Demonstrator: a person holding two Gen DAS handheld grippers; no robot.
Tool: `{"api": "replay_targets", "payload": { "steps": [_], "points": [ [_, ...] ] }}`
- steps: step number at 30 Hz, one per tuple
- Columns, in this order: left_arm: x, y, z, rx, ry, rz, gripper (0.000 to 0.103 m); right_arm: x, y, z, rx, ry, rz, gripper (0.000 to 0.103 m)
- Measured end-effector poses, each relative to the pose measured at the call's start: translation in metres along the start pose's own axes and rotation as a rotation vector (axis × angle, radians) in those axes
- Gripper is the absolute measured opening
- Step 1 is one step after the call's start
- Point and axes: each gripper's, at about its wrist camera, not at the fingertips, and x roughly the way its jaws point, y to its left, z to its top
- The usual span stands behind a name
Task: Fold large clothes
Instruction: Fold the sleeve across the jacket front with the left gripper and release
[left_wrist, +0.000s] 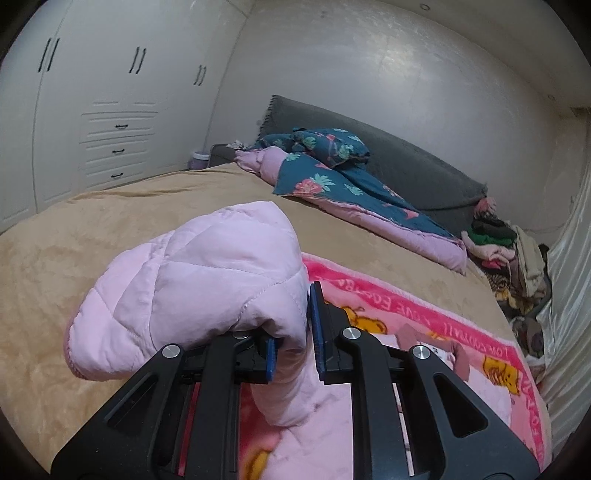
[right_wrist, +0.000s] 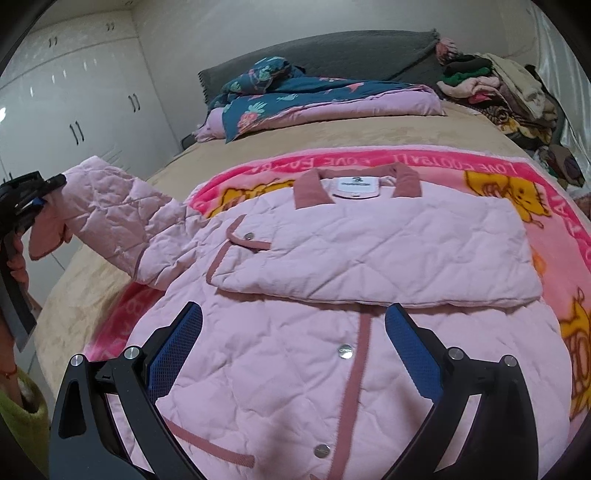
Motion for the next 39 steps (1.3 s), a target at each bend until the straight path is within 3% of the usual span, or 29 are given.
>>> {"api": "replay_targets", "payload": {
  "steps": [7,11,20,27,33,35,36,37,39],
  "points": [
    [-0.004,-0.065,-0.011,0.112,-0.005,-0.046,0.008,-0.024,-0.036,-0.006,0.062,-0.028,-0.036,0.099],
    [0.002,-0.116,-0.028,0.232,-0.001,-0.087,0.008,-0.036,-0.061,-0.013,0.082,-0.040,-0.078,0.099],
    [0.033,-0.228,-0.112,0.537,0.104,-0.206,0.007,-0.058,-0.126,-0.028,0.183,-0.054,-0.132,0.099],
    [0.049,-0.266,-0.187,0.743,0.210,-0.250,0.006,-0.073,-0.170,-0.039,0.273,-0.069,-0.172,0.099],
    [0.055,-0.284,-0.245,1.024,0.245,-0.260,0.007,-0.076,-0.197,-0.047,0.331,-0.068,-0.189,0.099],
    [0.058,-0.282,-0.254,1.039,0.267,-0.266,0.008,-0.074,-0.202,-0.047,0.345,-0.064,-0.189,0.099],
    [0.058,-0.281,-0.258,1.033,0.279,-0.275,0.013,-0.074,-0.204,-0.048,0.351,-0.063,-0.191,0.099],
    [0.057,-0.278,-0.261,1.019,0.290,-0.296,0.026,-0.073,-0.206,-0.048,0.355,-0.062,-0.191,0.099],
    [0.054,-0.276,-0.269,0.998,0.297,-0.321,0.035,-0.072,-0.208,-0.049,0.360,-0.059,-0.191,0.099]
  ]
}}
